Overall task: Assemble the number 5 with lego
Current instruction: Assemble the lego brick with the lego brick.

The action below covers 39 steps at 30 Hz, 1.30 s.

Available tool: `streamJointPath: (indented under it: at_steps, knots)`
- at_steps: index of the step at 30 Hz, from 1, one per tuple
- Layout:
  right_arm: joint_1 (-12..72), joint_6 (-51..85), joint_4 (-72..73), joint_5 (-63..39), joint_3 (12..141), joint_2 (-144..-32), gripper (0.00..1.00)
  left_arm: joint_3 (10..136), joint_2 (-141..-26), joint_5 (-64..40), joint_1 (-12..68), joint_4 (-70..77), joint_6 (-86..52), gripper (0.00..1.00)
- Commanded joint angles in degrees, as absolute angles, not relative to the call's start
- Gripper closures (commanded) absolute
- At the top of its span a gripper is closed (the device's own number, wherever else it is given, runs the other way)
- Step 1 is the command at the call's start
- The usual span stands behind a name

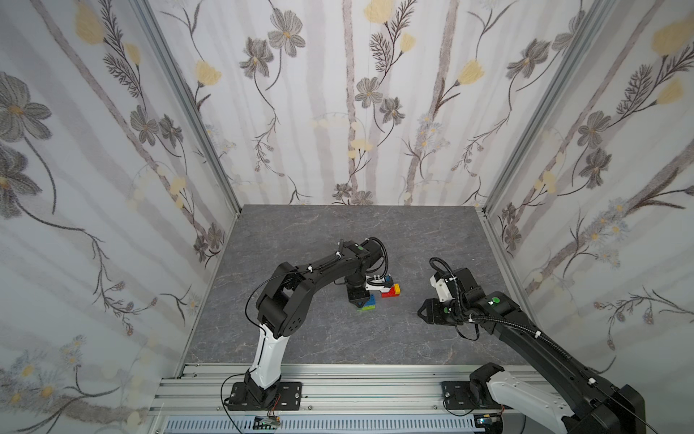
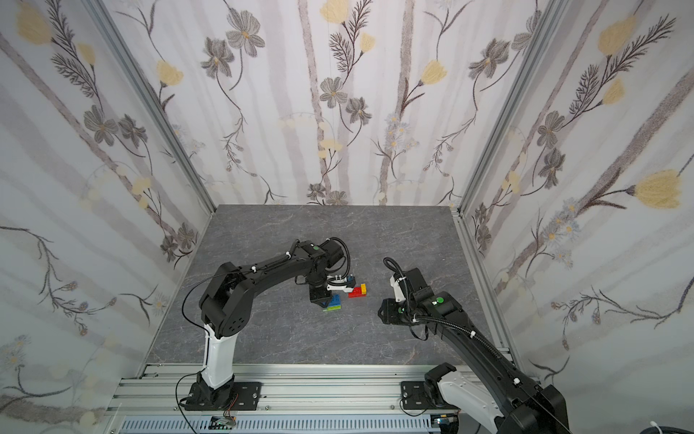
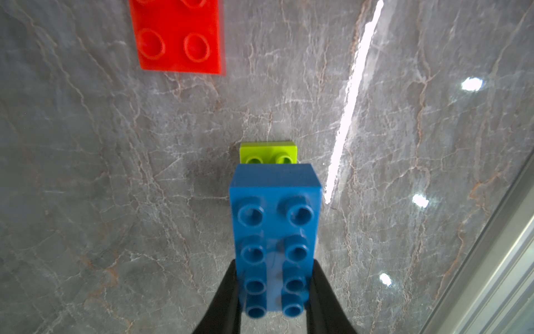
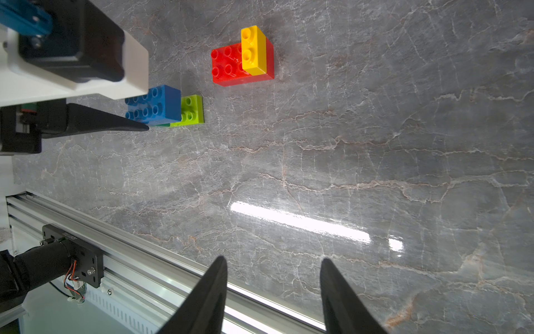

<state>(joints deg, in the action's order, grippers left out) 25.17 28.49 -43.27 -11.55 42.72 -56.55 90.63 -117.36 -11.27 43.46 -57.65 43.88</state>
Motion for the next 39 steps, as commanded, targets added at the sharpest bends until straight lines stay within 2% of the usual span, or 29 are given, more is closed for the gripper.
streamJointPath:
  at_steps: [1,6,26,39]
  knots:
    - [25.0,29.3,-43.5,-11.3,42.7,-56.1,0.48,89.9,-118.3,-9.4,43.8,-58.6,44.3,0.96]
    - [24.9,29.2,-43.5,-11.4,42.8,-56.0,0.48,89.4,-118.9,-8.7,44.0,-57.7,43.1,1.0]
    - [24.6,29.3,-43.5,-11.4,43.2,-56.3,0.48,77.6,-112.4,-8.1,43.4,-44.6,38.3,1.0]
    - [24.6,29.4,-43.5,-11.4,43.0,-56.6,0.47,75.6,-111.0,-8.4,42.8,-41.7,36.6,1.0]
